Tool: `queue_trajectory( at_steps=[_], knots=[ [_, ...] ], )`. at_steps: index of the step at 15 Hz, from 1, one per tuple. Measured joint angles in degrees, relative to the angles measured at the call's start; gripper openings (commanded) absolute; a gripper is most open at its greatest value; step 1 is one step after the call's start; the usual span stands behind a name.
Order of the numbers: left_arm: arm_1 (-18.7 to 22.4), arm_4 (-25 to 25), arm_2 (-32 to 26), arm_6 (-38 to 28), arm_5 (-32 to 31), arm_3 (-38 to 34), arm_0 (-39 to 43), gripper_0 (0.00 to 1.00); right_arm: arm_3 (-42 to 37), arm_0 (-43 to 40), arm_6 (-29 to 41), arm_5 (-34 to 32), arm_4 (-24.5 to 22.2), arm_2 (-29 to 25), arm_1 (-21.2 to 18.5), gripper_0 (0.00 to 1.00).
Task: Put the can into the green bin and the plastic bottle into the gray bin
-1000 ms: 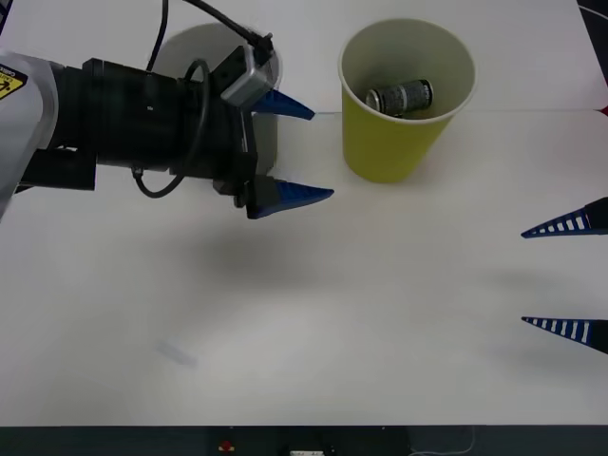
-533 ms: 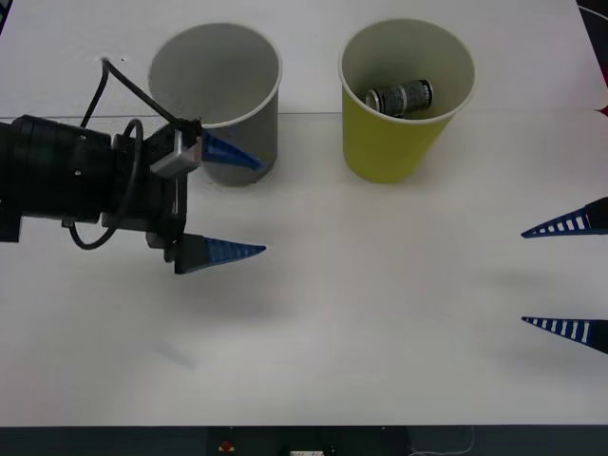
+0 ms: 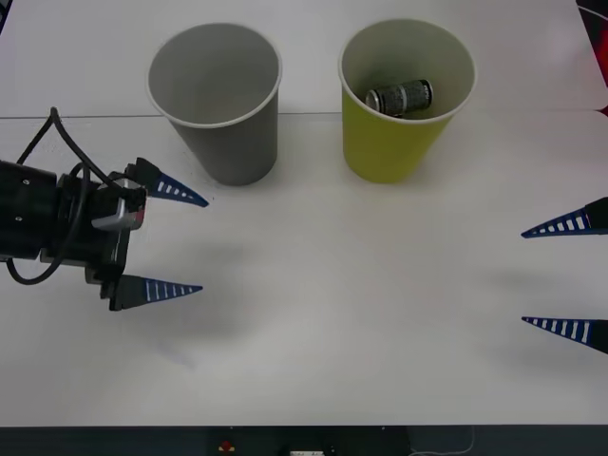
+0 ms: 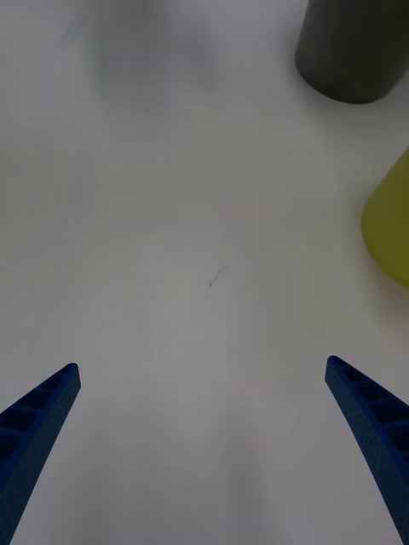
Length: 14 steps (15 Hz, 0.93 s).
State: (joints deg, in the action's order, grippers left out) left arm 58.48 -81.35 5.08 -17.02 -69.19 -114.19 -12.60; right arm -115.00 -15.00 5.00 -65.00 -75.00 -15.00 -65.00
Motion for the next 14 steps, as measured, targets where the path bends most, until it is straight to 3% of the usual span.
queue_trajectory(
  at_steps=[6,14],
  knots=[
    [4.9,0.5,-3.2,2.5,0.0,-1.4,6.0,1.0,0.0,0.0,0.0,0.0,0.0,0.0,0.0,1.0],
    [5.7,0.3,-4.9,4.4,0.0,-1.4,8.9,1.0,0.0,0.0,0.0,0.0,0.0,0.0,0.0,1.0]
  ],
)
